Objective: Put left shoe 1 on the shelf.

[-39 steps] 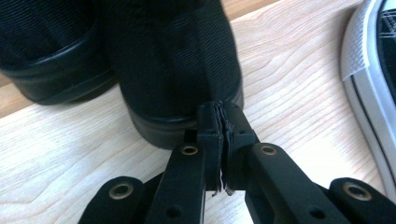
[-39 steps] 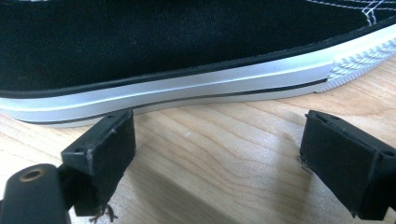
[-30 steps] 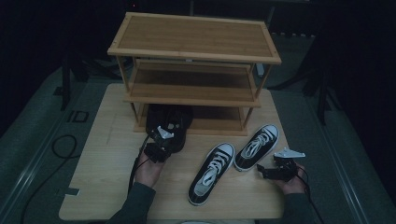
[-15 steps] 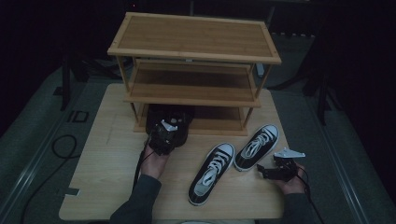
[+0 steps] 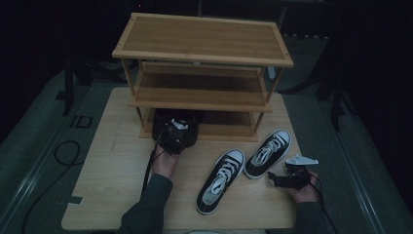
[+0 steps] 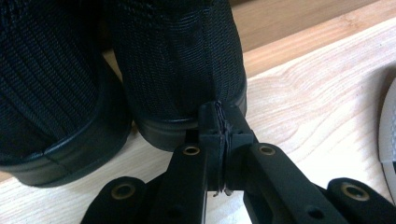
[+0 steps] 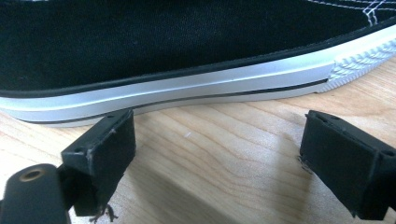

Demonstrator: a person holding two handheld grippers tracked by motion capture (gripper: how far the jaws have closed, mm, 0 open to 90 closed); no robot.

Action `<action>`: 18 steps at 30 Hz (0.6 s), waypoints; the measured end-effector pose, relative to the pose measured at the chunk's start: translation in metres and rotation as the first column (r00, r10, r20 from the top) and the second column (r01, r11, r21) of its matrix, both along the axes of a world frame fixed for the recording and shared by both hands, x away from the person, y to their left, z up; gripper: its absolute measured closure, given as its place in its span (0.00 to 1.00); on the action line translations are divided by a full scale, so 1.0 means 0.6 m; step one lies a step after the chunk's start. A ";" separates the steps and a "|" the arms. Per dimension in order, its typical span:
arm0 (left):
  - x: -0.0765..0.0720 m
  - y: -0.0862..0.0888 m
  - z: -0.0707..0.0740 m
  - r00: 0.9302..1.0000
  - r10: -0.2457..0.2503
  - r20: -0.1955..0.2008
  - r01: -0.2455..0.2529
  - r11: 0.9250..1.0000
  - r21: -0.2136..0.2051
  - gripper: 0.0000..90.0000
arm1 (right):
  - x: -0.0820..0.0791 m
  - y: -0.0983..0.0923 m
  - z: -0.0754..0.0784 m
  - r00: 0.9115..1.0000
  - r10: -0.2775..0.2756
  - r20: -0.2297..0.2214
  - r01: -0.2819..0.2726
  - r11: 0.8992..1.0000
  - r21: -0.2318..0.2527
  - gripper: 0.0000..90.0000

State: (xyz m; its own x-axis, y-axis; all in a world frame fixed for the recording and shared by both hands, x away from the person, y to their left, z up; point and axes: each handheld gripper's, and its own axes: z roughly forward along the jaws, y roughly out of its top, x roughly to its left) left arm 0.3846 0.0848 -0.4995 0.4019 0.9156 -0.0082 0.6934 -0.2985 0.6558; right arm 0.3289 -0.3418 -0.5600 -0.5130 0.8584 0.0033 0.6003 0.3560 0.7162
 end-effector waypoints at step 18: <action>0.029 -0.005 -0.004 1.000 0.009 -0.009 -0.008 1.000 0.002 0.98 | 0.000 0.000 0.000 1.000 0.001 0.001 -0.001 1.000 -0.001 0.11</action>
State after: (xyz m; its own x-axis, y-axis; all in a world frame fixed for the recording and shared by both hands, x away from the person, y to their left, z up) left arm 0.4019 0.0821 -0.5018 0.3940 0.9190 -0.0095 0.7017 -0.2941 0.6489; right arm 0.3290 -0.3418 -0.5600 -0.5136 0.8581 0.0021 0.5994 0.3570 0.7164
